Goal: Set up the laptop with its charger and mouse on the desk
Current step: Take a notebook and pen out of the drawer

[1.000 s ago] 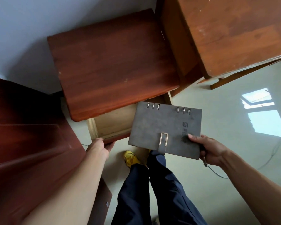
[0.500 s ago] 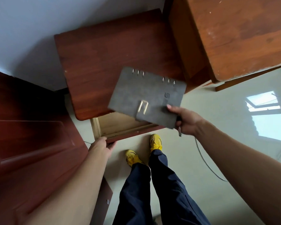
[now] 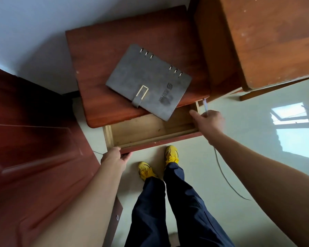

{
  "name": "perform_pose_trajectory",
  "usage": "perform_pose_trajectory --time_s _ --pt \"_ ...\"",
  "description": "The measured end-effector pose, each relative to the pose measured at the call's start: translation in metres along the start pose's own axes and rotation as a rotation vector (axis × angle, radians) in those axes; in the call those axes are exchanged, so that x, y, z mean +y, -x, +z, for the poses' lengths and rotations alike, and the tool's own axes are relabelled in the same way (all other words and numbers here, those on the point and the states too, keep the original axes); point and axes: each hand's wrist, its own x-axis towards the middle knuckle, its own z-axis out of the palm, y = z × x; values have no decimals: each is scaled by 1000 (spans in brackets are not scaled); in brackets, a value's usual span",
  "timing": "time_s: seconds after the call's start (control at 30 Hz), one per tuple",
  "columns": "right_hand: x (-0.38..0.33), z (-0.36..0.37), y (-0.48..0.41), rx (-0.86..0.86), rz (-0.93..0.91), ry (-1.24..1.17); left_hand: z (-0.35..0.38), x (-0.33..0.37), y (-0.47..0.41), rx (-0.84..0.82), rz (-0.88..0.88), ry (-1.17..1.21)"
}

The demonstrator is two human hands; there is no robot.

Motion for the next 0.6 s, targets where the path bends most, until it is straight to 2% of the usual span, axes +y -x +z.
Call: perform_pose_trajectory --time_s 0.03,0.1,0.17,0.23,0.33,0.47,0.6 --pt "17 -3 4 54 10 15 1 1 -2 8 3 -14" --pt "43 -1 9 88 149 -50 2 1 -7 7 16 -53" --pt "49 9 14 -32 384 -299 4 1 -10 12 33 -67" --pt "43 22 14 -161 527 -590 5 1 -12 26 48 -71" --pt "25 32 6 -136 512 -743 9 9 -9 5 91 -67" --pt "-2 26 -9 -199 480 -785 26 37 2 -80 157 -22" --pt "-20 23 -11 -262 472 -784 34 52 18 -169 150 -32"
